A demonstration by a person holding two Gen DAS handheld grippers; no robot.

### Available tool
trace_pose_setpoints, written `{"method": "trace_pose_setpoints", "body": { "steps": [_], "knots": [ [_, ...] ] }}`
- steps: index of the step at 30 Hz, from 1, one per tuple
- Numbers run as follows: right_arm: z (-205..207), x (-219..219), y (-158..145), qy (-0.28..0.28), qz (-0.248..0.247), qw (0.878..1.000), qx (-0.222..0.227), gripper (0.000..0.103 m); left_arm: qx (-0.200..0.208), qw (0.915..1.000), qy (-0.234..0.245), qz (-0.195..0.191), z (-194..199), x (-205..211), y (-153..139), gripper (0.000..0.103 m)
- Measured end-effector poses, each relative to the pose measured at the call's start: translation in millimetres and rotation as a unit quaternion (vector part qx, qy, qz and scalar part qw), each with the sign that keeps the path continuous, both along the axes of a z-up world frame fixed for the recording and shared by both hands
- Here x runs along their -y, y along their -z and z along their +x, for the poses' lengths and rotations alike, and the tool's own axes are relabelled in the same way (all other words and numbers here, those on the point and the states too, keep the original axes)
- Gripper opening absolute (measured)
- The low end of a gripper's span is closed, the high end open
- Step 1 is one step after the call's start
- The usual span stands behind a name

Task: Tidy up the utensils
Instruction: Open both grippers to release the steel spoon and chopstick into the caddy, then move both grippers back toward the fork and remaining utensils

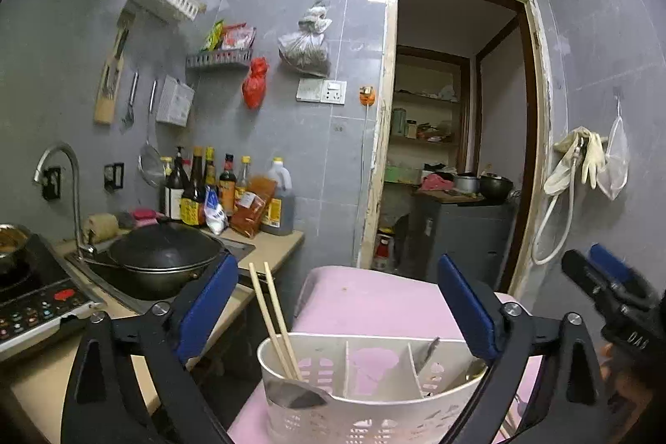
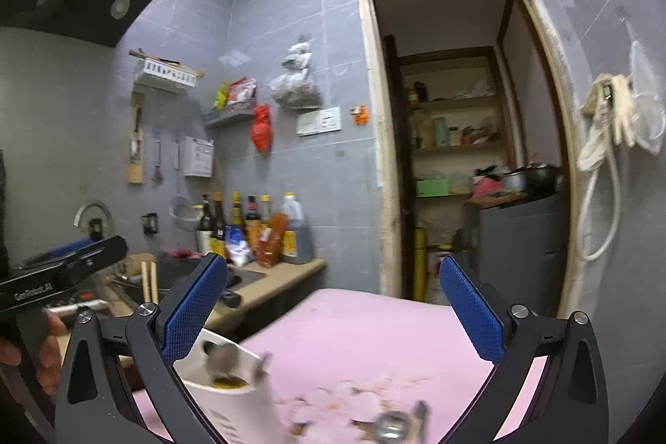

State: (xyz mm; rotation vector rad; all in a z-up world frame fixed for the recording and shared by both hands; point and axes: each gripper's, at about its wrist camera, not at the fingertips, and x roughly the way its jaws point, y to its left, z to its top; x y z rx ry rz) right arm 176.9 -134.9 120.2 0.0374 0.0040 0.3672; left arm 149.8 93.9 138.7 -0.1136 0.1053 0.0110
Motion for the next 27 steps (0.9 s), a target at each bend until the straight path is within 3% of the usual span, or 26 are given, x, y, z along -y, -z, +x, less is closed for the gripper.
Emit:
{"method": "trace_pose_setpoints", "body": {
  "steps": [6,10,18,22,27],
  "knots": [
    [-15,30,5,0.051,-0.034,0.998,-0.001,0.103,-0.011,0.9995,-0.009,0.027,-10,33,12,0.096],
    [-19,46,12,0.086,-0.061,0.994,-0.024,0.103,-0.030,0.9990,-0.008,0.032,-12,55,25,0.096],
    [-13,69,39,0.144,-0.136,0.977,-0.074,0.103,-0.095,0.9946,0.005,0.042,-12,94,58,0.096],
    [-7,80,55,0.139,-0.162,0.971,-0.110,0.103,-0.134,0.9894,0.013,0.056,-9,110,73,0.096],
    [4,93,74,0.100,-0.158,0.967,-0.172,0.103,-0.192,0.9781,0.038,0.071,-3,127,90,0.096]
  ]
}}
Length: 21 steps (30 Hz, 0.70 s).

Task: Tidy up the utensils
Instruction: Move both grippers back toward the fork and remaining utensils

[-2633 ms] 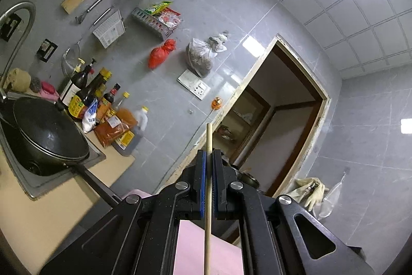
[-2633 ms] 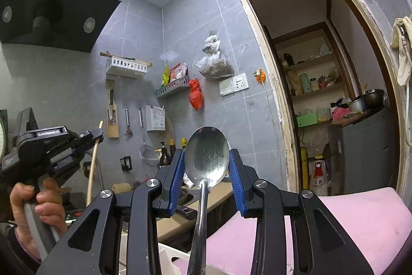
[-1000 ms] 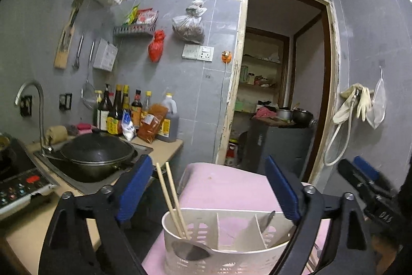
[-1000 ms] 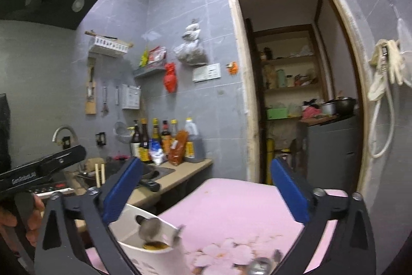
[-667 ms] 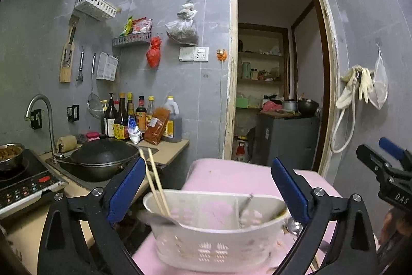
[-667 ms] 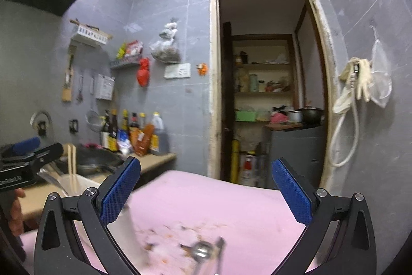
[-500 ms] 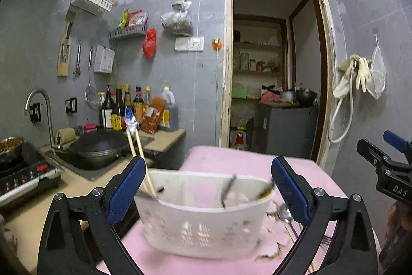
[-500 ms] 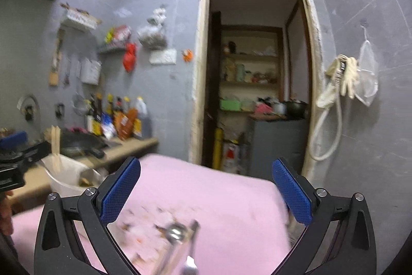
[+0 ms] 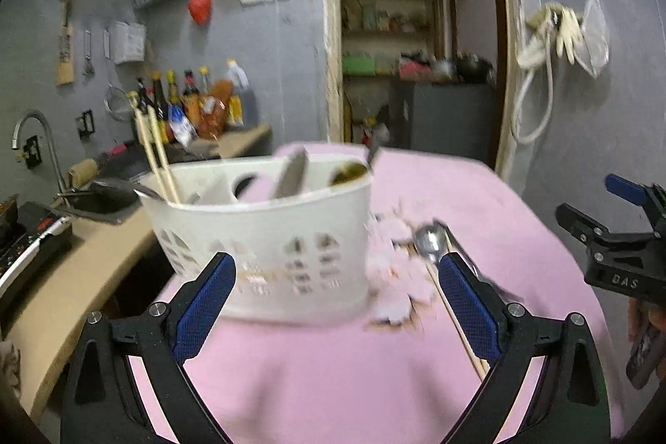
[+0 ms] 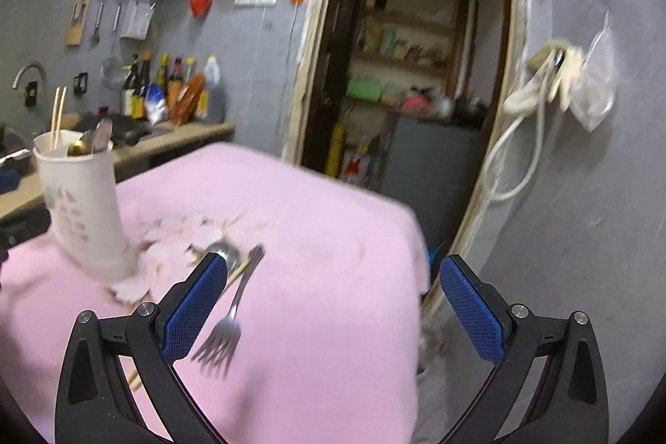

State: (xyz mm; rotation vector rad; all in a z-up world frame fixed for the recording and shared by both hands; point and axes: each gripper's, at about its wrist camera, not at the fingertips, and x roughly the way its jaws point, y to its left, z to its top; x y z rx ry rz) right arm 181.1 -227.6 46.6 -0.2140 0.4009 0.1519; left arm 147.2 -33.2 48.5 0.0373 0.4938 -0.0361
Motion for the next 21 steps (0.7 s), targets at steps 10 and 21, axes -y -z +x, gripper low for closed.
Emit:
{"method": "trace_pose_setpoints", "body": {
  "steps": [10,21],
  "knots": [
    [22,11,26,-0.066,0.058,0.988,-0.127,0.076,-0.125,0.9897,0.070,0.005,21,26,33,0.094],
    [58,1,47,-0.112,0.076,0.964,-0.230,0.037,-0.235,0.9638,0.123,-0.027,50,42,62,0.045]
  ]
}}
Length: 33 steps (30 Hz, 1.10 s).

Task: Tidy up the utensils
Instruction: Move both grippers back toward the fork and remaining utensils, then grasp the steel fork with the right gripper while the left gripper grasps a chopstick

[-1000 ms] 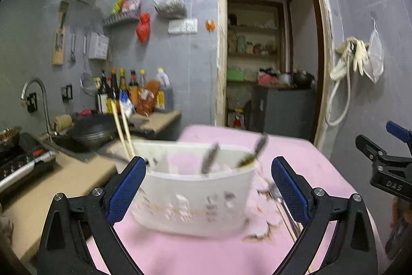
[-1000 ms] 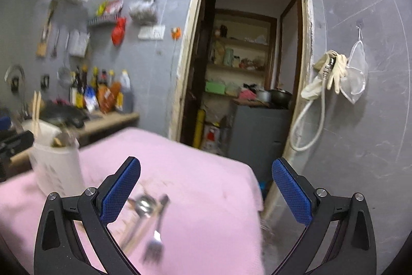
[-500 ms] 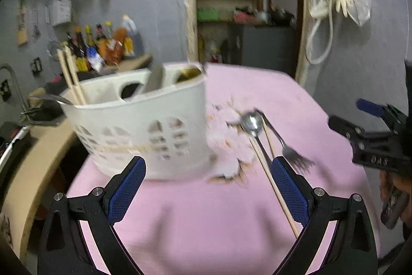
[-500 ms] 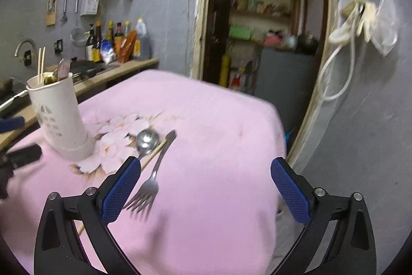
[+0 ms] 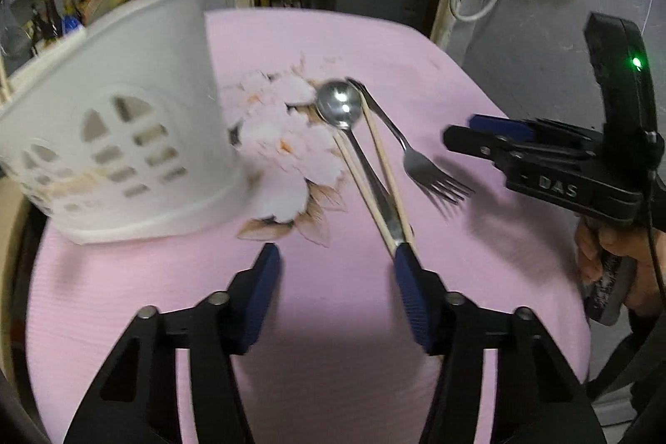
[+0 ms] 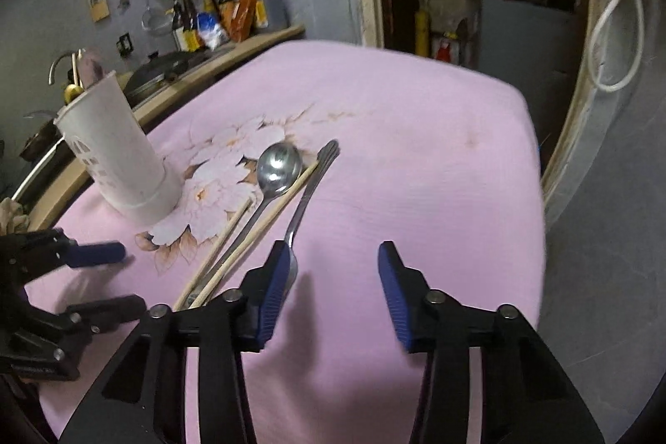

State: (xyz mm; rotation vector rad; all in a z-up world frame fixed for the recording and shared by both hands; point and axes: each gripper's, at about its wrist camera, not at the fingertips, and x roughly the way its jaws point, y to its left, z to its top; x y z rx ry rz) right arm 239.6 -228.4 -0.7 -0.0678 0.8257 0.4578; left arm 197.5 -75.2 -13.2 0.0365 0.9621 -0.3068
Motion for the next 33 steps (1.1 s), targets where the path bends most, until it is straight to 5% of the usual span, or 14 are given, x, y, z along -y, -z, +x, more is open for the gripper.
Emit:
{"method": "trace_pose_setpoints", "body": {
  "steps": [15,20,25,33],
  "knots": [
    [28,-36,7,-0.041,-0.047,0.998,-0.029,0.026,-0.046,0.9985,0.008,-0.028,21,7,3,0.034],
    [23,-45,10,-0.050,-0.095,0.994,-0.014,0.021,-0.049,0.9984,0.000,-0.026,27,5,4,0.020],
    [16,-36,11,-0.051,-0.081,0.995,-0.023,0.007,-0.051,0.9983,0.002,-0.029,26,-1,5,0.005],
    [-11,-18,7,-0.043,-0.068,0.997,-0.018,0.003,-0.046,0.9981,0.000,-0.041,8,-19,3,0.003]
  ]
}}
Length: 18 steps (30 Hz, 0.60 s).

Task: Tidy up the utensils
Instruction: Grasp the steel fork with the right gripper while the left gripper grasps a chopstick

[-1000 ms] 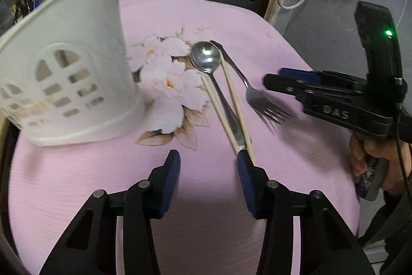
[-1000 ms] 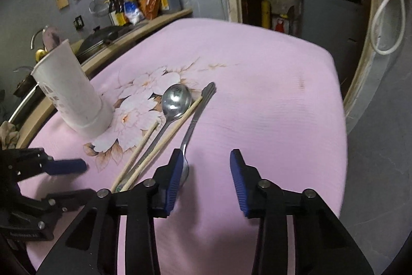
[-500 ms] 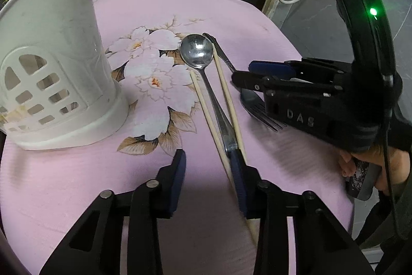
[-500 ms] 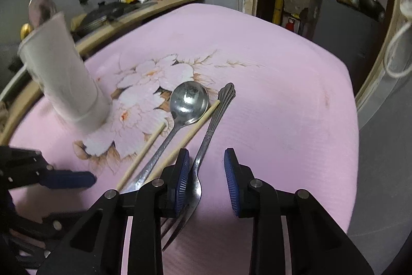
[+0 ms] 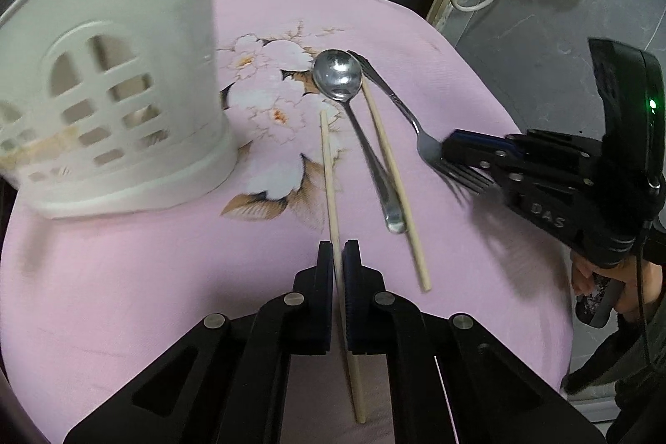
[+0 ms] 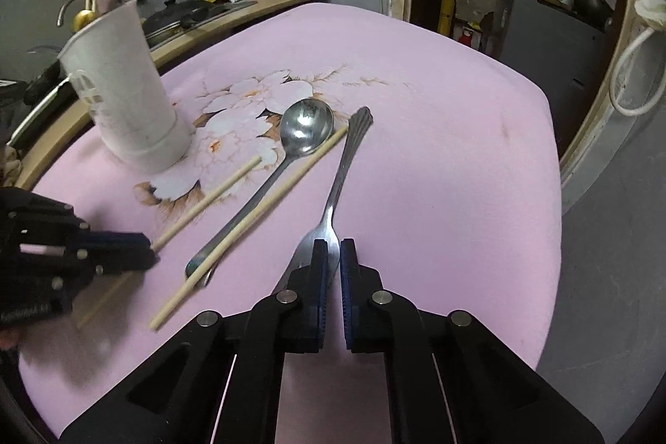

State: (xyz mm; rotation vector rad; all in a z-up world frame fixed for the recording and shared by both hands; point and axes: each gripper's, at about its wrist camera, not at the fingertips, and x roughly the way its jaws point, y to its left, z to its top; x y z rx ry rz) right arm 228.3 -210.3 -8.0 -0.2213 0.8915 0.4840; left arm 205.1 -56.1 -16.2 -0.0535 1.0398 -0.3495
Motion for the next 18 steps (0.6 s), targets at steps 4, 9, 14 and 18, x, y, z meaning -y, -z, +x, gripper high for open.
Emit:
{"method": "trace_pose_setpoints", "body": {
  "steps": [4,9,14,18],
  "knots": [
    [-11,6,-2,0.004,0.008,1.000,-0.001,0.003,0.000,0.9999,-0.007,-0.012,-13,-10,-3,0.003],
    [-6,11,-4,0.008,0.041,0.999,-0.006,0.008,0.010,0.9996,-0.020,-0.017,-27,-22,-8,0.003],
    [9,-6,-2,-0.005,0.030,0.999,-0.011,0.021,0.030,0.9988,-0.040,0.002,-42,-32,-13,0.003],
    [29,-23,0,-0.013,0.000,1.000,-0.013,0.021,0.029,0.9986,-0.044,0.011,-38,-39,-12,0.003]
  ]
}}
